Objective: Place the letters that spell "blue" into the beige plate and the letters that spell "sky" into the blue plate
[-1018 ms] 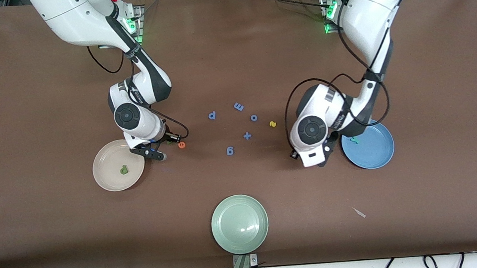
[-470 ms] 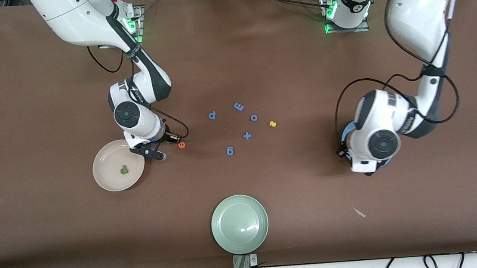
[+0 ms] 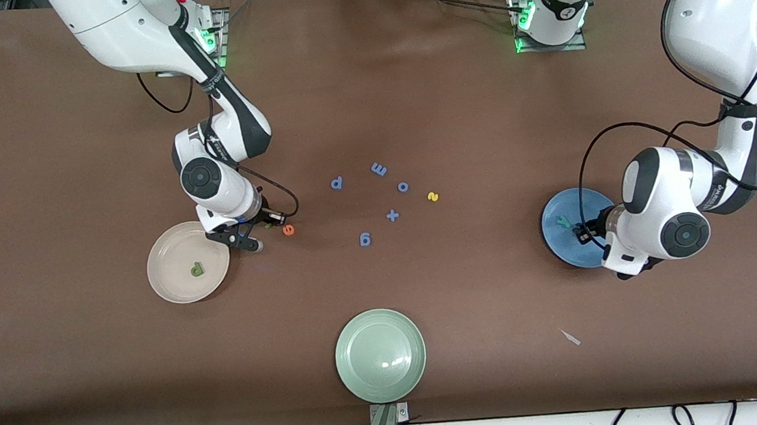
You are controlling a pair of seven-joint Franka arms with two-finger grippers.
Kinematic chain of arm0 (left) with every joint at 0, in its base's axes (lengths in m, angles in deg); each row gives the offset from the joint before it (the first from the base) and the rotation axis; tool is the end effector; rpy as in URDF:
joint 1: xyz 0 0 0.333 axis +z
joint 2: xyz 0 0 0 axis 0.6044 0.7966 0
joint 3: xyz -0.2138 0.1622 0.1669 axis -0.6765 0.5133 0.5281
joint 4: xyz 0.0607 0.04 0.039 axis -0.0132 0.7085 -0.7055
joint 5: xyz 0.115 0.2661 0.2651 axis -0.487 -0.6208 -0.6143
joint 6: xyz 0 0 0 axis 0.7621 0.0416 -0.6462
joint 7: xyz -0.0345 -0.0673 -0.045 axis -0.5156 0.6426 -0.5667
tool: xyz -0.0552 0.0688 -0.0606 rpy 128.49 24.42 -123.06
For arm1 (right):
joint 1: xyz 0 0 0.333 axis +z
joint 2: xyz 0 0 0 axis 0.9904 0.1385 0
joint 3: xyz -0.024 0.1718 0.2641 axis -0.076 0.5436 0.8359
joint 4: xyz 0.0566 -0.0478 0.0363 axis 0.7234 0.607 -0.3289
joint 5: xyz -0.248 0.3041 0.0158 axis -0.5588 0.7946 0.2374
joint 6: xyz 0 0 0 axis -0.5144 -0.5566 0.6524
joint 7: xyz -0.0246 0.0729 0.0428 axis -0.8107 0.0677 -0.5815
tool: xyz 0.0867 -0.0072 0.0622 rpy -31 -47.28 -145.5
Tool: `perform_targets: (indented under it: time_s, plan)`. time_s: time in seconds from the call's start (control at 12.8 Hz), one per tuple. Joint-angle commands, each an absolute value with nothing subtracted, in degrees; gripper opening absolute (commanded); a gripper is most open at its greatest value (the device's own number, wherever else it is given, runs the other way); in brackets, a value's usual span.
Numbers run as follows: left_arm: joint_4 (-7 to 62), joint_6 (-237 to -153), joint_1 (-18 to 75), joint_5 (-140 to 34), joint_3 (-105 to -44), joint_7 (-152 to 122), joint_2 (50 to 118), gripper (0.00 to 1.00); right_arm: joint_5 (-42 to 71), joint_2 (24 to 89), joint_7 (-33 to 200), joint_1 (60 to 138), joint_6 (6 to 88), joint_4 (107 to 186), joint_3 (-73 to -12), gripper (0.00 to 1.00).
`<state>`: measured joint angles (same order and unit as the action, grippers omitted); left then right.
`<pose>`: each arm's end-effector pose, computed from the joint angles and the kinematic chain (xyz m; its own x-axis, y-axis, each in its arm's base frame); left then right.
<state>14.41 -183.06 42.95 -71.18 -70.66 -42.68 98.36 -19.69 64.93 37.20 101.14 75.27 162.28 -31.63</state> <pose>0.6665 -0.0647 0.2382 0.8650 0.4016 -0.3009 0.3638 -0.9148 -0.1752 0.5487 0.2466 0.1760 0.9358 -0.3428 -0.0829 -0.3458 -0.9380 -0.0251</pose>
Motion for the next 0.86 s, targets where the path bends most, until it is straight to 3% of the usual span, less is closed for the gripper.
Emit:
perform_targets:
  time_s: [0.0, 0.31, 0.39, 0.55, 0.63, 0.78]
  plan:
    - [16.8, -181.5, 42.5, -71.7, -76.4, -42.1, 94.7, 1.0, -20.5, 64.5, 37.0, 101.1, 76.6, 163.8, -31.4, 0.31]
    - [18.5, -181.9, 42.7, -70.4, -85.9, -42.4, 94.3, 1.0, -20.5, 64.3, 38.2, 101.1, 76.6, 163.8, -31.5, 0.21]
    - [21.0, -183.6, 42.6, -69.8, -87.5, -47.1, 92.6, 1.0, -20.5, 64.1, 38.6, 101.1, 76.4, 163.8, -31.5, 0.13]
    - [27.9, -190.5, 42.6, -69.5, -89.3, -58.8, 89.9, 1.0, -20.5, 63.9, 38.9, 101.0, 76.2, 163.8, -31.5, 0.09]
    - [32.5, -196.0, 42.6, -69.4, -89.8, -63.7, 88.7, 1.0, -20.5, 63.7, 39.2, 101.0, 76.1, 163.7, -31.6, 0.03]
    - [41.8, -209.2, 41.8, -69.7, -90.3, -80.5, 87.0, 1.0, -20.5, 62.6, 39.7, 101.0, 75.9, 163.3, -31.8, 0.02]
